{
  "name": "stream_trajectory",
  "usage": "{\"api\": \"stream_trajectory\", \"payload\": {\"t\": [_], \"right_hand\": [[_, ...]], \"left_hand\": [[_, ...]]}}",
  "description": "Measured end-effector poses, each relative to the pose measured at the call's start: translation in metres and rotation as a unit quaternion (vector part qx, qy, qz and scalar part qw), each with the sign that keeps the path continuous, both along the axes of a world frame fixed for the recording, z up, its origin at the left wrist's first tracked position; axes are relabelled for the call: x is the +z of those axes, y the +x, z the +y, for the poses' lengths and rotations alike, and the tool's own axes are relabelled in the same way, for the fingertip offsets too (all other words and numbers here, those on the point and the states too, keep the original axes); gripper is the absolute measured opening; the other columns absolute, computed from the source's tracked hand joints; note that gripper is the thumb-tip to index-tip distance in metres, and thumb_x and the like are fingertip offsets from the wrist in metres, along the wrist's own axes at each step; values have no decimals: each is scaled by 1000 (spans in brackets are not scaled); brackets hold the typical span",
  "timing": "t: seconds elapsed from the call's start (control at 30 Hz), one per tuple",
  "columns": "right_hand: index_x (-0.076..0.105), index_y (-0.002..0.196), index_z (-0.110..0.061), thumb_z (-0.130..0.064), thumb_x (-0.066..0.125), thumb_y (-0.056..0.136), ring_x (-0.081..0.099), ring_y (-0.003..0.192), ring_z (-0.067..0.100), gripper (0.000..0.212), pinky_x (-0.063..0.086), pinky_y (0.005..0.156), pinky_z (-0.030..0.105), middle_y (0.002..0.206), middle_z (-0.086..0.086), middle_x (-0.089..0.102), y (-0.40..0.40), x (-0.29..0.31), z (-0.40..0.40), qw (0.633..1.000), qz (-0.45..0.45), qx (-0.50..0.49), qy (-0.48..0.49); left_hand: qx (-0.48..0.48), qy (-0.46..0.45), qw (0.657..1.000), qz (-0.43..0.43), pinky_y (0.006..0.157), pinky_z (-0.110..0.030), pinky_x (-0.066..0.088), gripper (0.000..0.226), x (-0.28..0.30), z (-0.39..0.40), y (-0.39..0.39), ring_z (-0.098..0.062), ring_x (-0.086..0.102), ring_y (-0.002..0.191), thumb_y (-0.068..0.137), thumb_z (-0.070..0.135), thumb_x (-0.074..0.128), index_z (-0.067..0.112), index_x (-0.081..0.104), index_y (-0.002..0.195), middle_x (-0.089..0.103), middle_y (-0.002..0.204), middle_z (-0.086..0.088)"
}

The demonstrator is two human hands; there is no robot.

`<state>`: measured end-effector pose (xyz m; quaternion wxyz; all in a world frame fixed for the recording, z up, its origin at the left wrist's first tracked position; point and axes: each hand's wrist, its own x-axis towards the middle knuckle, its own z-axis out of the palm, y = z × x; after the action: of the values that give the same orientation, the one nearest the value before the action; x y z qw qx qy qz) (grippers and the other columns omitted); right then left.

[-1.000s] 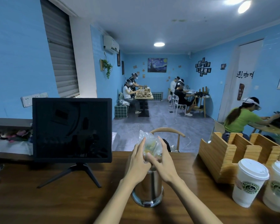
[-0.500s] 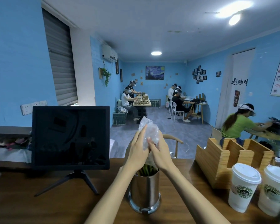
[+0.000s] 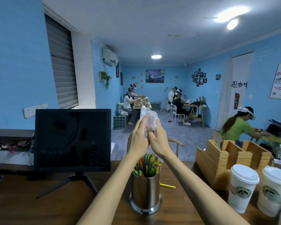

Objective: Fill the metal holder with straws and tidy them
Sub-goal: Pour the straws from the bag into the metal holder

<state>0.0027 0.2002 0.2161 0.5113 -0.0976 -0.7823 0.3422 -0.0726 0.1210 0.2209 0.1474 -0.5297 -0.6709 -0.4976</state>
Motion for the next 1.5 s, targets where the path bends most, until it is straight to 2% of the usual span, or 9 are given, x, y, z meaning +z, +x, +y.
{"api": "stream_trajectory", "payload": {"t": [0.2,0.4,0.67,0.9,1.1,1.2,1.33,1.4,1.5], "right_hand": [[35,136,-51,-36,45,108,68,110,12,34,53,89,25,120,3,71,-1,-5,-2,1000,-12,4,-9],[40,151,-24,-34,46,108,62,122,6,45,53,102,42,135,-8,64,2,-8,-4,1000,-19,12,-14],[40,148,-20,-31,56,104,67,109,5,48,55,95,35,109,-22,72,16,8,-16,998,-27,55,-33],[59,117,-25,-25,61,102,63,108,9,15,51,98,40,110,-13,67,29,48,-20,992,-10,120,-46],[57,127,-27,-33,58,102,62,121,23,26,47,105,57,124,-3,65,22,76,-16,995,15,95,-10],[56,123,-25,-38,58,100,59,108,38,26,46,100,63,115,17,60,17,66,-3,996,4,85,-25],[53,122,-17,-45,59,97,53,104,42,38,47,94,48,121,27,49,18,33,8,994,-56,77,-58],[55,129,-20,-39,60,101,55,117,33,35,48,101,45,127,16,57,21,26,9,990,-73,98,-77],[56,136,-24,-44,57,98,60,121,7,43,48,98,20,132,-8,63,31,25,11,979,-57,135,-139]], "left_hand": [[-6,-12,1000,-15,96,-33,50,67,-5,-1,-3,-21,53,129,100,14,55,32,26,158,37,158,10],[-5,-16,1000,-20,98,-36,48,69,-8,-4,-3,-23,53,127,97,10,56,29,29,157,38,157,8],[25,46,999,-3,88,-13,35,60,6,-5,0,-13,52,122,94,7,61,24,44,149,52,144,6],[25,159,986,-38,87,-42,55,39,47,-7,2,-24,63,102,91,6,52,14,64,127,67,117,-3],[21,190,981,-19,78,-30,52,37,82,0,0,-21,62,96,88,2,60,16,67,122,69,113,-1],[22,189,981,-38,74,-24,49,34,78,5,-8,-20,61,89,91,2,61,16,68,122,69,115,0],[25,139,986,-88,77,-29,51,32,45,7,-15,-21,60,87,95,7,62,15,68,126,68,113,-1],[19,123,986,-111,83,-31,53,32,35,8,-16,-20,63,96,96,9,62,15,68,126,69,114,0],[12,109,988,-112,86,-30,53,30,33,7,-19,-17,64,99,96,11,64,16,69,125,70,115,1]]}}
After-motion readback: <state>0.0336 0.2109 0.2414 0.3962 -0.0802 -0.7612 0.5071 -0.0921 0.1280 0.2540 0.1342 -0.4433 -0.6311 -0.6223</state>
